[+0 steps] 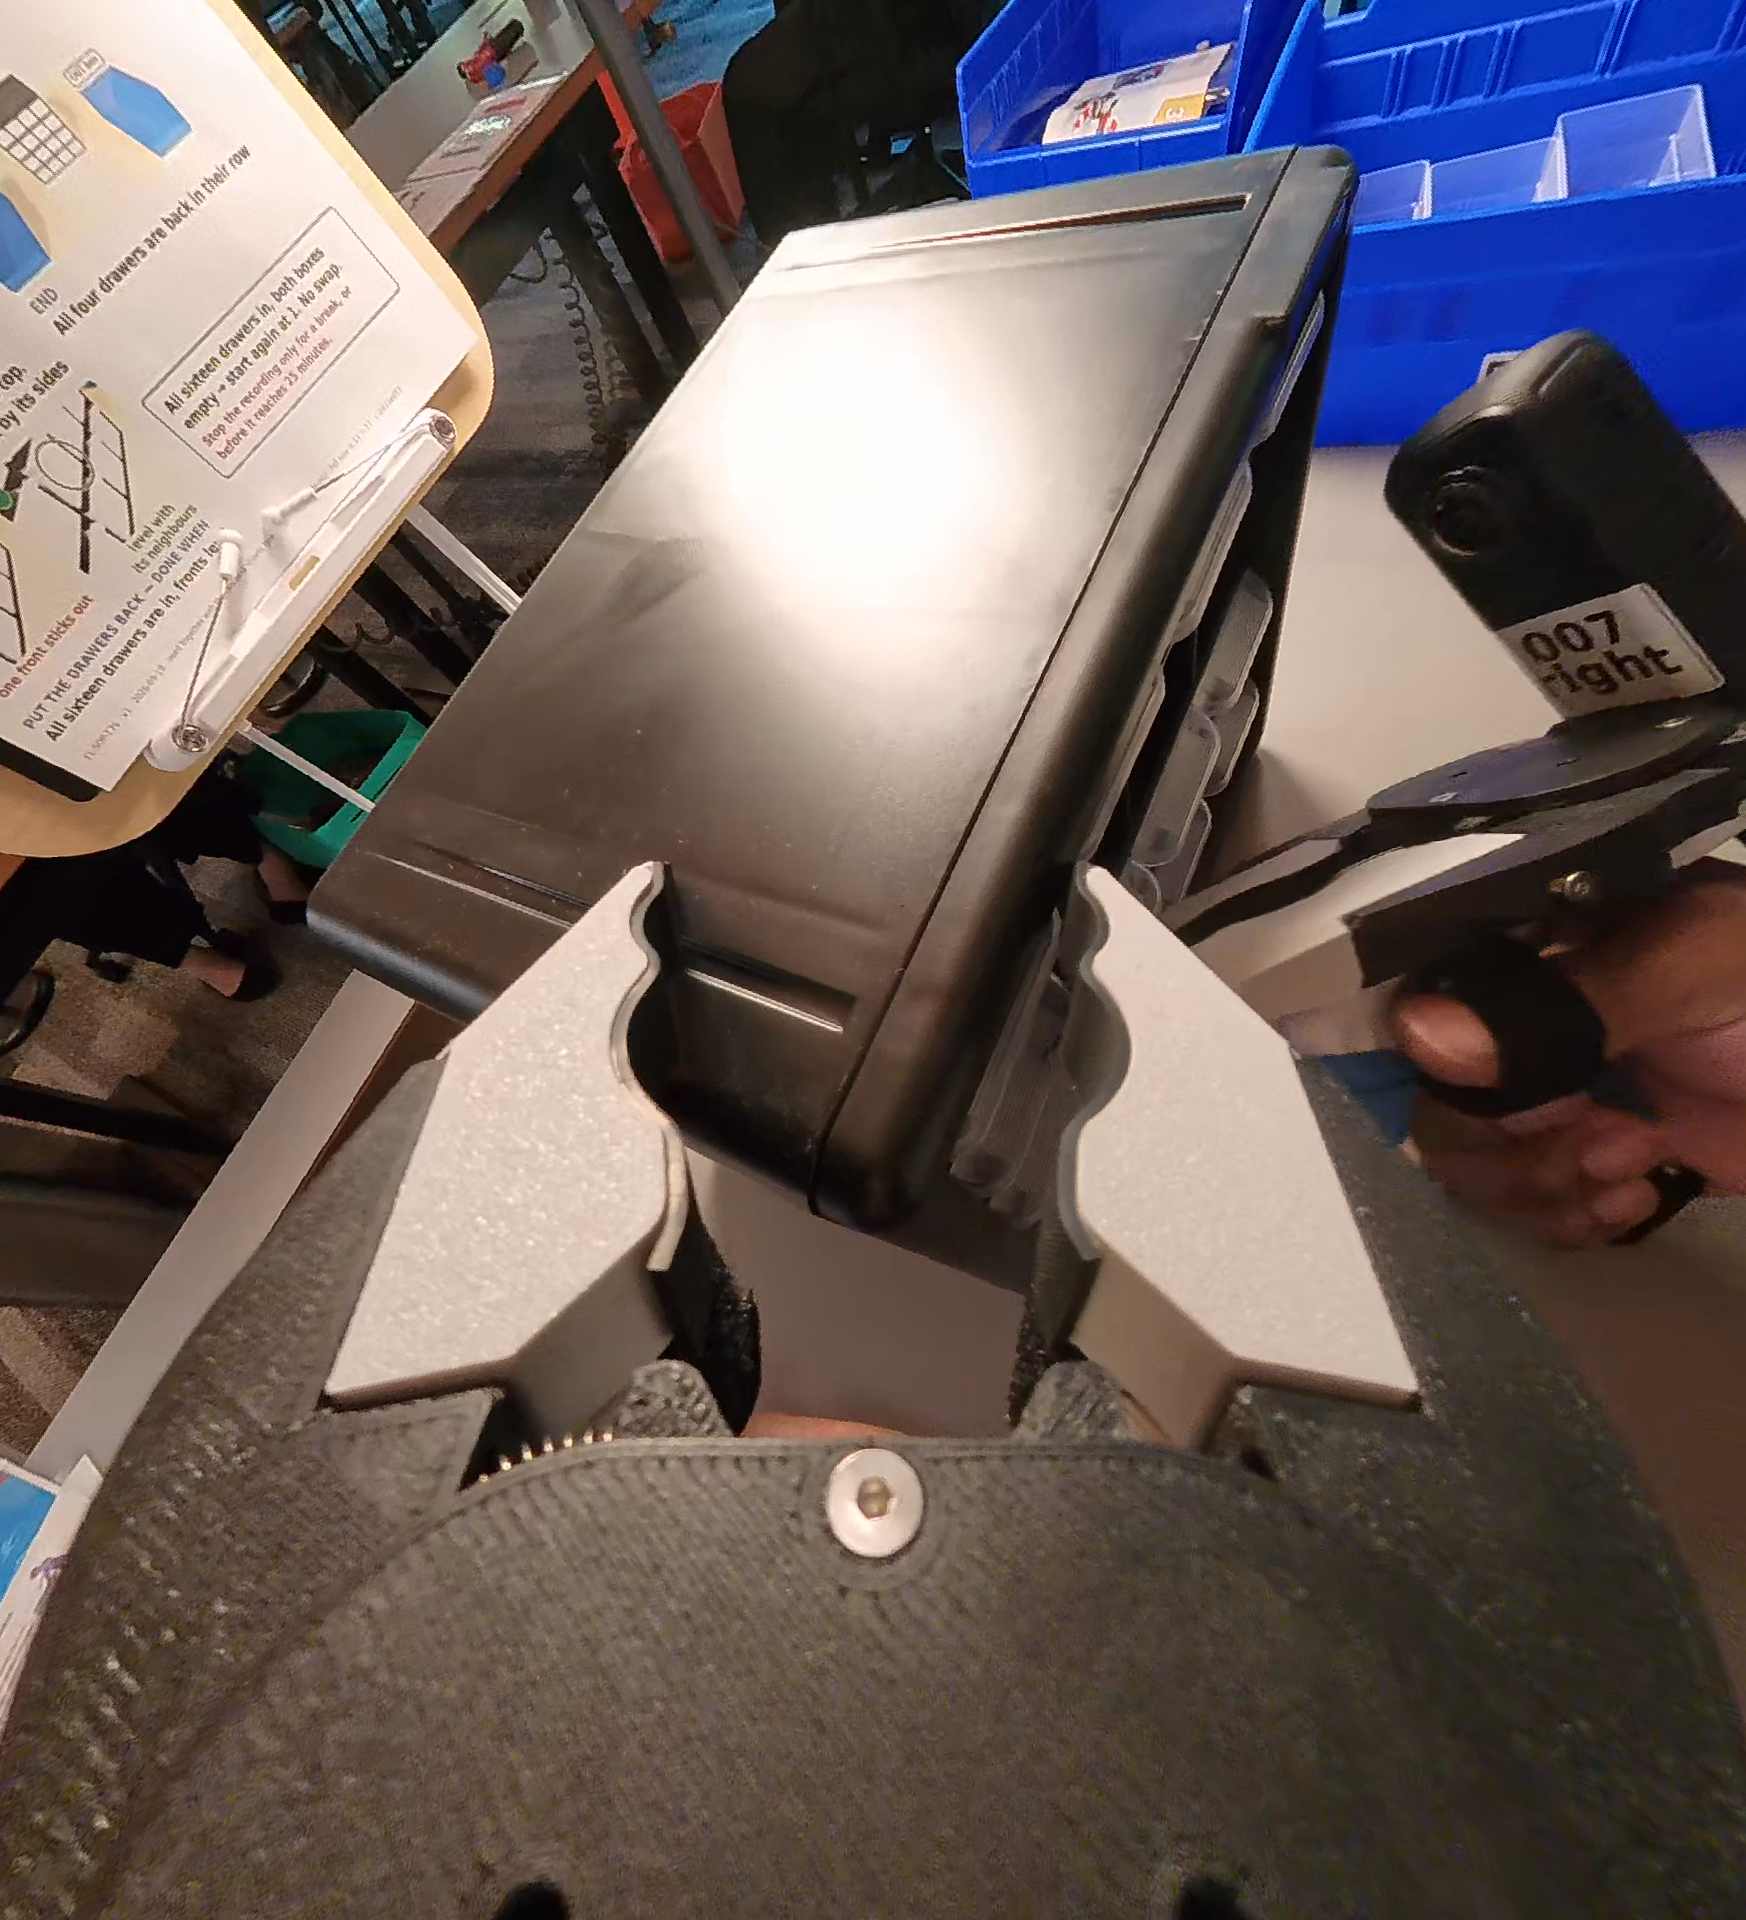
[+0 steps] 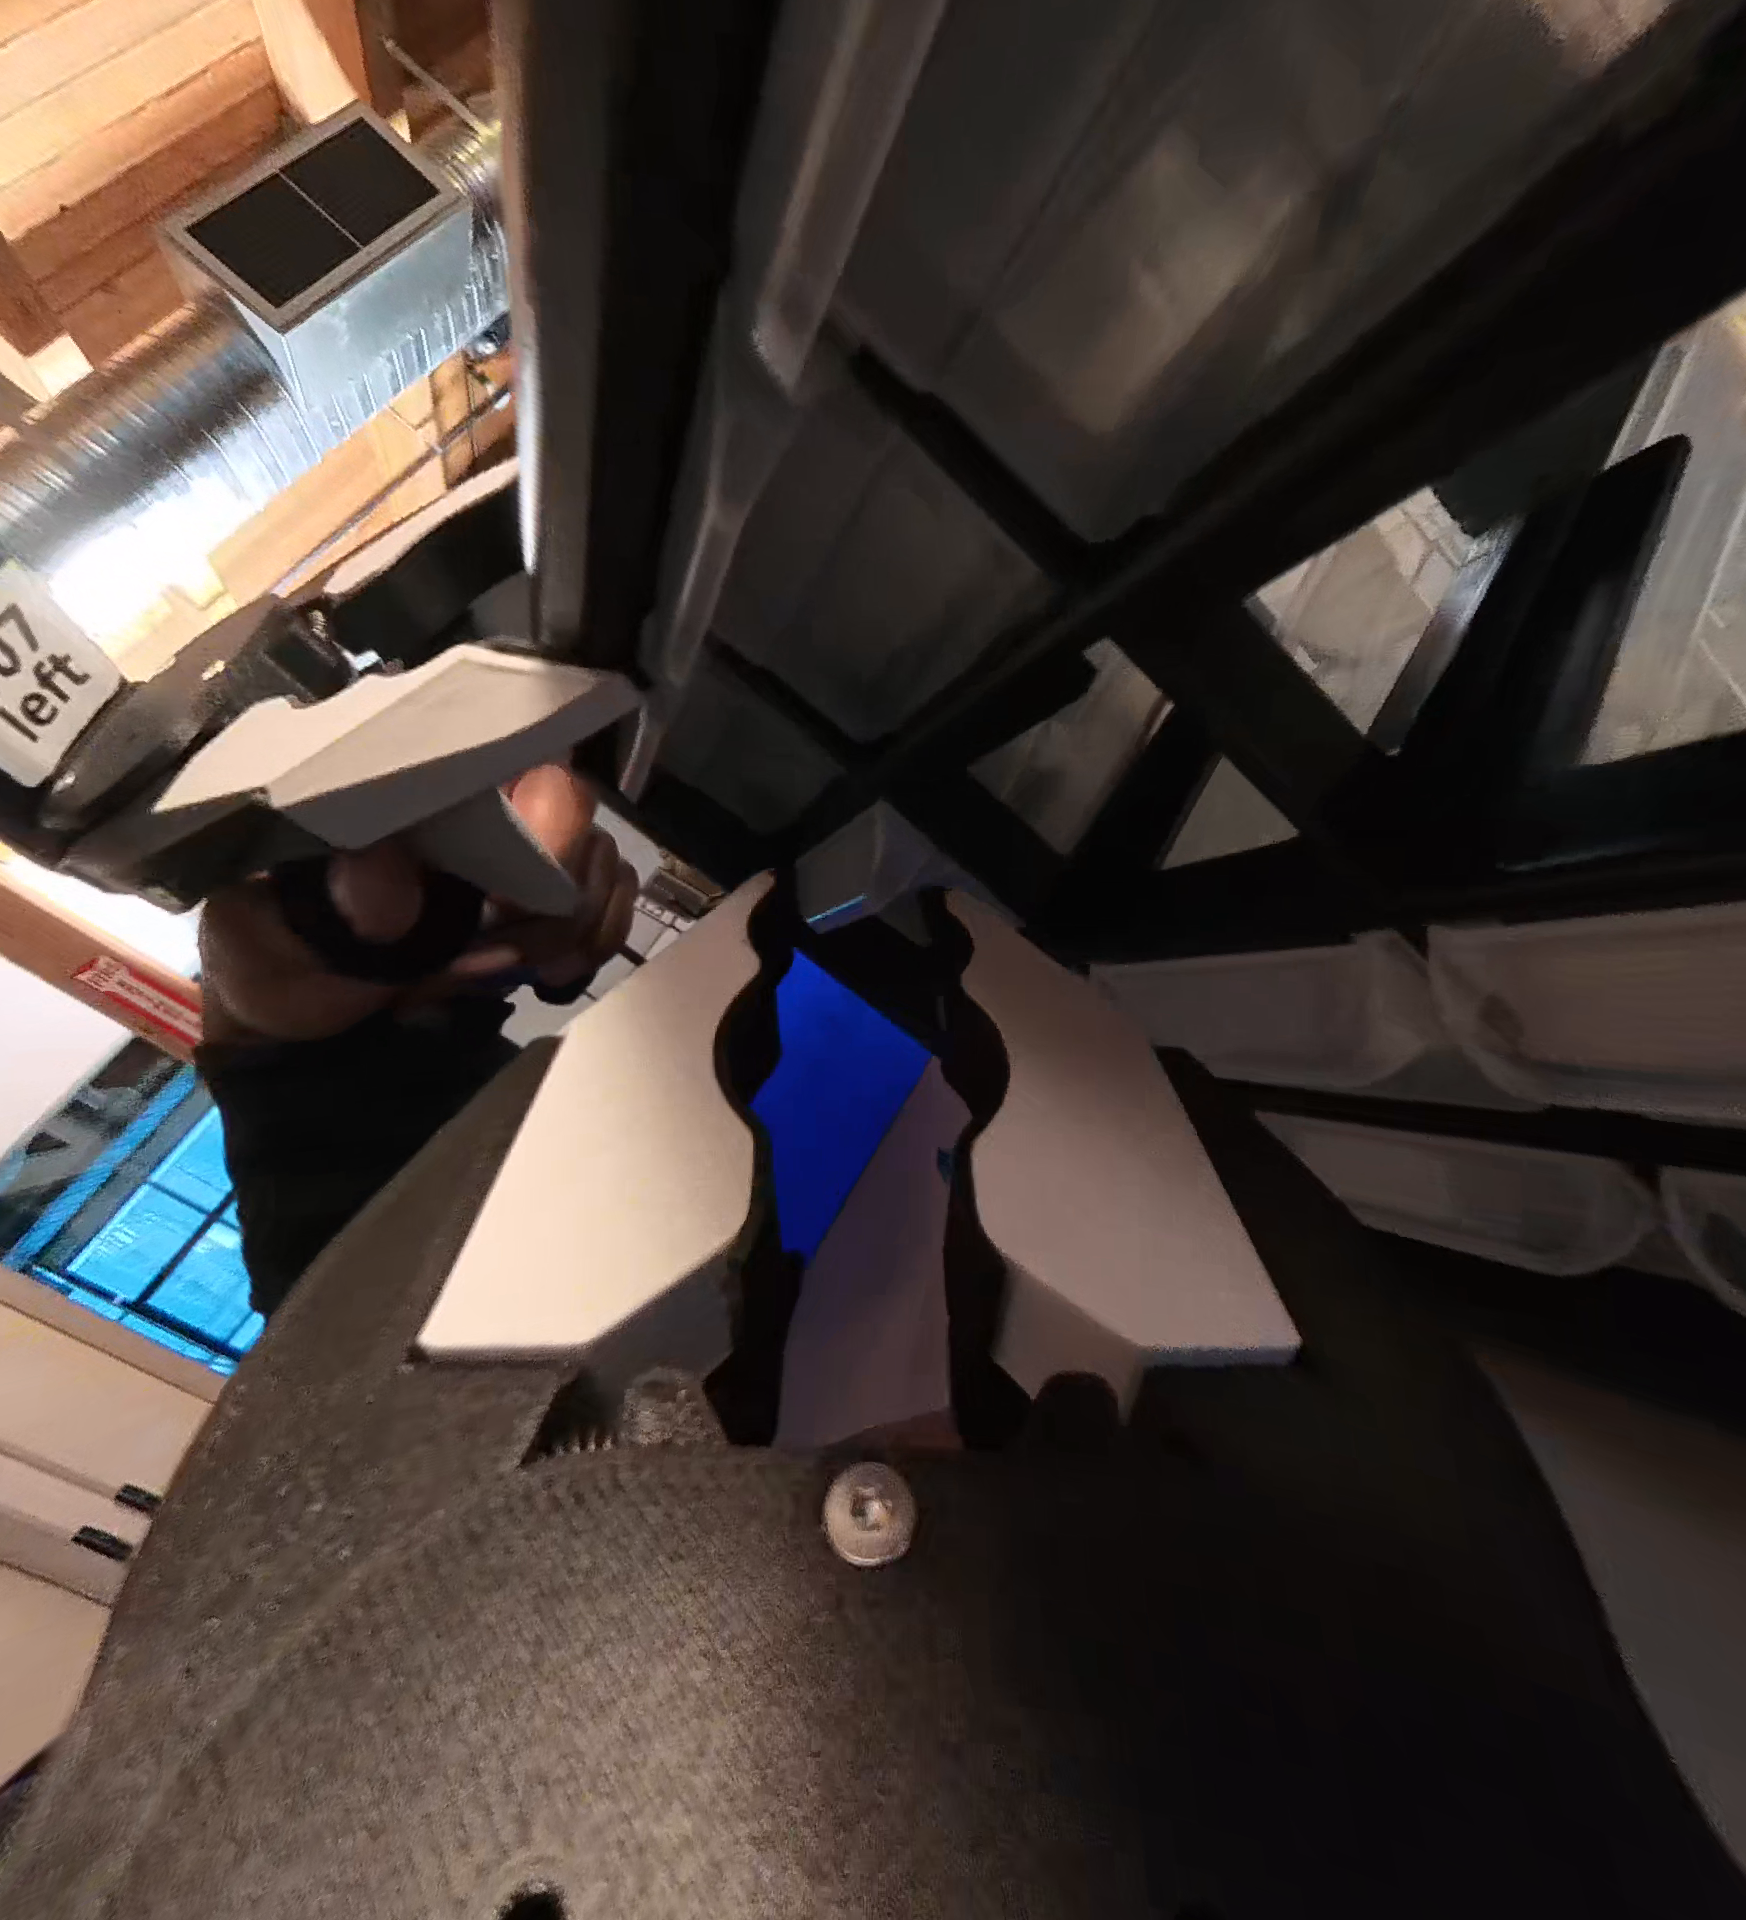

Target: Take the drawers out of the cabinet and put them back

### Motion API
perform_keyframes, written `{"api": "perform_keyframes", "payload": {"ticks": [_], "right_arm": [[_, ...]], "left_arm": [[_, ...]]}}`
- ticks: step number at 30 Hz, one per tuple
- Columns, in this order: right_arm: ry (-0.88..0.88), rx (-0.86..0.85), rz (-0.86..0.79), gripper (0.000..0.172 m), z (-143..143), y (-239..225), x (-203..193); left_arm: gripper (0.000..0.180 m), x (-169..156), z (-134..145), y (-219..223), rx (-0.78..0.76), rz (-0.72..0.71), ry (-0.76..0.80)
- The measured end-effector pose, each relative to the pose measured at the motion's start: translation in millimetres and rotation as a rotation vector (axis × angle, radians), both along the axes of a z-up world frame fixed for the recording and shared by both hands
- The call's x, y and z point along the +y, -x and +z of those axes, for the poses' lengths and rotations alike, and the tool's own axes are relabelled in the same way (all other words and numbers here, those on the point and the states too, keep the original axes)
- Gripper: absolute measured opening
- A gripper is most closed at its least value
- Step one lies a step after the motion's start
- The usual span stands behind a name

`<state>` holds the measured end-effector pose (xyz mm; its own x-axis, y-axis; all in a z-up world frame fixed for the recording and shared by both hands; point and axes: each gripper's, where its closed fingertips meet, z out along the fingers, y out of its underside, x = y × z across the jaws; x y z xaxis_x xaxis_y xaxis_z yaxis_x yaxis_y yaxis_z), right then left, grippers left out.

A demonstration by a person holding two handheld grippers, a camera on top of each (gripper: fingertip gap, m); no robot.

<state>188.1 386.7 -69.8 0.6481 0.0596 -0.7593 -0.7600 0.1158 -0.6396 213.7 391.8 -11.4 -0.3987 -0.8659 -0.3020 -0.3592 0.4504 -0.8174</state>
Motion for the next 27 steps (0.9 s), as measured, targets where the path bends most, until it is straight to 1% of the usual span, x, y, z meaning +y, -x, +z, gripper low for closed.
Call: {"api": "perform_keyframes", "payload": {"ticks": [2, 3, 4, 5, 7, 10, 11, 16, 19, 25, 27], "right_arm": [[0.006, 0.016, 0.008, 0.021, -0.2, 2.4, 4.9], [0.01, 0.015, 0.0, 0.014, -1.0, 2.7, 5.9], [0.0, 0.02, -0.009, 0.014, -0.6, 2.9, 5.6], [-0.012, 0.035, -0.006, 0.009, -0.6, 4.6, 4.7], [-0.042, 0.082, 0.017, 0.011, -0.1, 10.5, -0.3], [-0.077, 0.125, 0.045, 0.009, 0.9, 28.4, -15.0], [-0.089, 0.133, 0.054, 0.008, 1.4, 36.9, -21.7], [-0.137, 0.102, 0.087, 0.006, 4.9, 83.0, -59.5], [-0.16, 0.105, 0.106, 0.006, 10.2, 100.6, -76.8], [-0.219, 0.078, 0.097, 0.004, 37.7, 109.3, -92.5], [-0.209, 0.1, 0.096, 0.004, 35.2, 108.0, -94.5]], "left_arm": [[0.076, -0.1, -0.1, 0.1, 0.0, 0.001, -0.001], [0.076, 0.0, -0.1, 0.1, 0.0, 0.002, -0.001], [0.076, -0.1, -0.1, 0.1, 0.0, 0.002, -0.001], [0.073, -0.1, -0.1, 0.2, 0.0, 0.002, -0.001], [0.076, -0.1, -0.1, 0.2, 0.0, 0.002, -0.002], [0.078, 0.1, 0.0, 0.2, 0.0, 0.001, -0.003], [0.075, 0.2, 0.1, 0.1, -0.001, 0.0, -0.004], [0.074, 0.4, 0.2, -0.2, -0.005, -0.005, -0.006], [0.074, 0.4, 0.2, -0.2, -0.004, -0.002, -0.009], [0.074, 0.3, 0.0, -0.1, -0.005, 0.002, -0.01], [0.074, 0.4, 0.1, 0.0, -0.006, 0.001, -0.007]]}}
